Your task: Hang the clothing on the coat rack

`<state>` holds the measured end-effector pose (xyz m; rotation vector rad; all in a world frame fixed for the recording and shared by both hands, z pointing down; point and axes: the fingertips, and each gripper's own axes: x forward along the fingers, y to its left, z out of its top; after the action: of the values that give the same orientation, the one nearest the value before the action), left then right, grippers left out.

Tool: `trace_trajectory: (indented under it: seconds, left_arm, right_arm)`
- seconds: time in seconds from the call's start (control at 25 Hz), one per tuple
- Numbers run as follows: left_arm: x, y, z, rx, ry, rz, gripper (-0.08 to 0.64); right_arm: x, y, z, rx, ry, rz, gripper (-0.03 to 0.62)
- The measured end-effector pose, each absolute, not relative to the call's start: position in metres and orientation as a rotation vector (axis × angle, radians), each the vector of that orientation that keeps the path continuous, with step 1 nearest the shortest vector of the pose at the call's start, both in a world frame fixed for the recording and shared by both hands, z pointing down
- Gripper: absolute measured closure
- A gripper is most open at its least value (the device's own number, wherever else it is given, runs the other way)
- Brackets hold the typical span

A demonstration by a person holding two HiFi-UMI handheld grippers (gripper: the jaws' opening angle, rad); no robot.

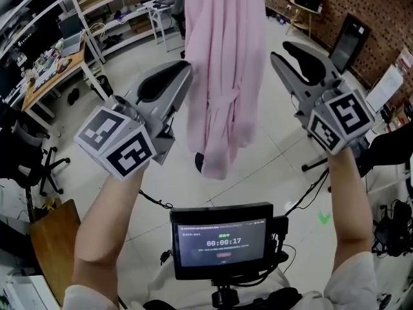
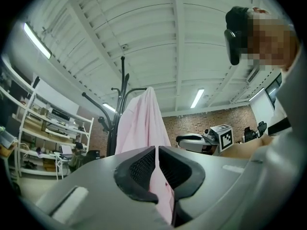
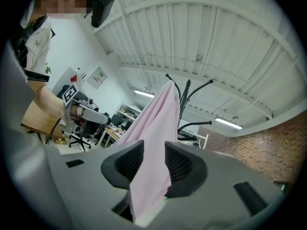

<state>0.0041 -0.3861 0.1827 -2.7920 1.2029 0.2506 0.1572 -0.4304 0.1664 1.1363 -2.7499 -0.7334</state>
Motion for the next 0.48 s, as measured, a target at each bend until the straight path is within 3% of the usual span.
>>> trace_trajectory:
  seconds: [0.48]
  left_arm:
    - [-0.001, -0.374, 0.210, -2.819, 1.254, 0.235, 0.560]
  right_arm:
    - [0.159, -0.421, 0.199, 1.173, -2.775, -0.612, 0.442]
